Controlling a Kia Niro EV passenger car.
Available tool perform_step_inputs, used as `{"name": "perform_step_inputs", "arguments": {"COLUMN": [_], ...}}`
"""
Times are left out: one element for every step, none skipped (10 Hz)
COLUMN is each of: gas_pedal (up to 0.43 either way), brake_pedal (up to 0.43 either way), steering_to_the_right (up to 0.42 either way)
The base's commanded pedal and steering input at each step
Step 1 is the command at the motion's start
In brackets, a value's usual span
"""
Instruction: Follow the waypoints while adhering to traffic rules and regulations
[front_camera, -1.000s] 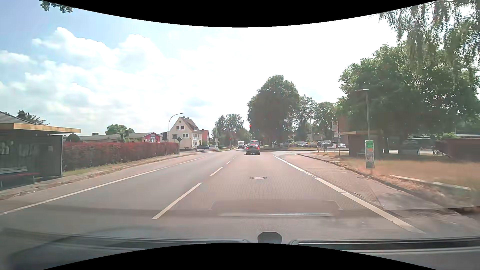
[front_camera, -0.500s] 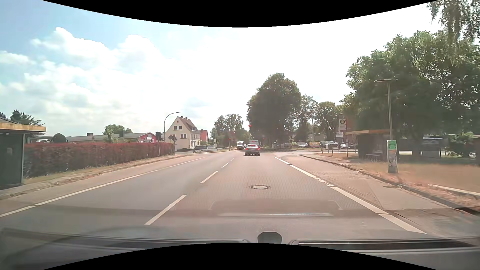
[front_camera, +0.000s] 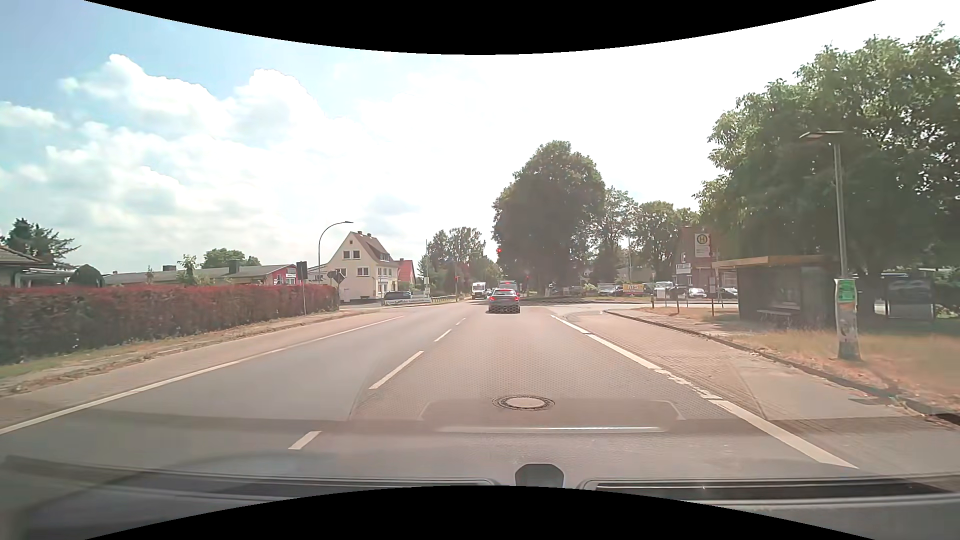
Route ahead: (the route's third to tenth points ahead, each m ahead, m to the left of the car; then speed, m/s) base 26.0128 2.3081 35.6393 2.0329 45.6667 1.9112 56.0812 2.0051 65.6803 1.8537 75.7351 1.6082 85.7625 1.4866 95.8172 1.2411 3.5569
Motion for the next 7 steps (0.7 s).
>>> {"name": "perform_step_inputs", "arguments": {"gas_pedal": [0.000,0.000,0.000,0.000,0.000,0.000,0.000], "brake_pedal": [0.000,0.000,0.000,0.000,0.000,0.000,0.000], "steering_to_the_right": [0.002,0.002,0.002,0.002,0.002,0.002,0.002]}}
